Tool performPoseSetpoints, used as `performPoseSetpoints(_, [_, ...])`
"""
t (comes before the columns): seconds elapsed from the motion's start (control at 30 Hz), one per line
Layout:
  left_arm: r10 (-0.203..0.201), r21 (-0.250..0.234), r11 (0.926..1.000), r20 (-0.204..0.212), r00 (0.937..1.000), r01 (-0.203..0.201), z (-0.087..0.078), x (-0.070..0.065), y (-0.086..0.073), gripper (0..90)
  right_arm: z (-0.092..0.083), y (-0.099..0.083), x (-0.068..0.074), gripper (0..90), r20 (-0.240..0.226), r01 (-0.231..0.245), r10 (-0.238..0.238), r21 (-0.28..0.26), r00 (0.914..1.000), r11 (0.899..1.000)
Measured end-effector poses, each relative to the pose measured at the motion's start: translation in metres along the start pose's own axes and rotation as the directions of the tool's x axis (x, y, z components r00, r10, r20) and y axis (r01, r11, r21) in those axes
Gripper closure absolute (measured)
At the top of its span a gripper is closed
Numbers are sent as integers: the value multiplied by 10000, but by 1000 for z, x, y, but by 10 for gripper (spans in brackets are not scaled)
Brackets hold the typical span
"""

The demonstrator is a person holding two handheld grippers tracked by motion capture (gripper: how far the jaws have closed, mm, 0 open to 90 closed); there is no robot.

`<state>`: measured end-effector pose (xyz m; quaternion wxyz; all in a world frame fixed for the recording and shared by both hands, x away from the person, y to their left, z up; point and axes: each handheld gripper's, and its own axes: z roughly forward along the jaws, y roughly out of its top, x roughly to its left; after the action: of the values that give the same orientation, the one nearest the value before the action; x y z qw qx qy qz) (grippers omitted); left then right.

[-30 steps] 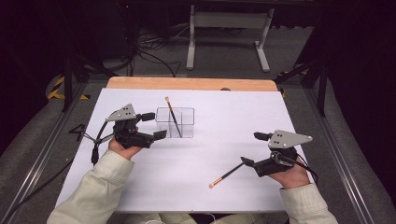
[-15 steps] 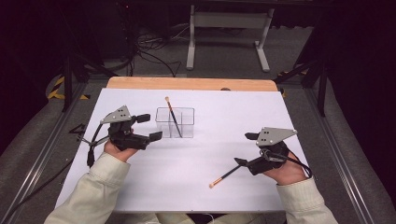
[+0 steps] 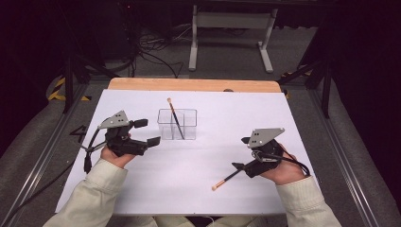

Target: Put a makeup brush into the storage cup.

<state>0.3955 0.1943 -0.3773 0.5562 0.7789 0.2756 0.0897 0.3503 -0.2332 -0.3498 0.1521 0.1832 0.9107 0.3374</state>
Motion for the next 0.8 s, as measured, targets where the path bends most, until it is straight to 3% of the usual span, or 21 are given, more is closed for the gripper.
performPoseSetpoints(0.13, [0, 62, 10000, -33, 10000, 1, -3, 1, -3, 97, 5, 4, 1, 174, -366, 338, -316, 601, 9988, 9976])
performPoseSetpoints(0.5, [-142, 85, 9999, -254, 9996, 144, -12, 2, -11, 97, 20, 9, 1, 211, -860, 909, -798, 1338, 9931, 9868])
performPoseSetpoints(0.6, [-166, 68, 9998, -225, 9996, 168, -13, 2, -11, 97, 26, 9, 2, 229, -1074, 1123, -953, 1645, 9896, 9800])
performPoseSetpoints(0.8, [-88, 102, 9999, -236, 9997, 90, -13, 2, -12, 97, 34, 7, 3, 231, -1098, 1144, -931, 2075, 9896, 9715])
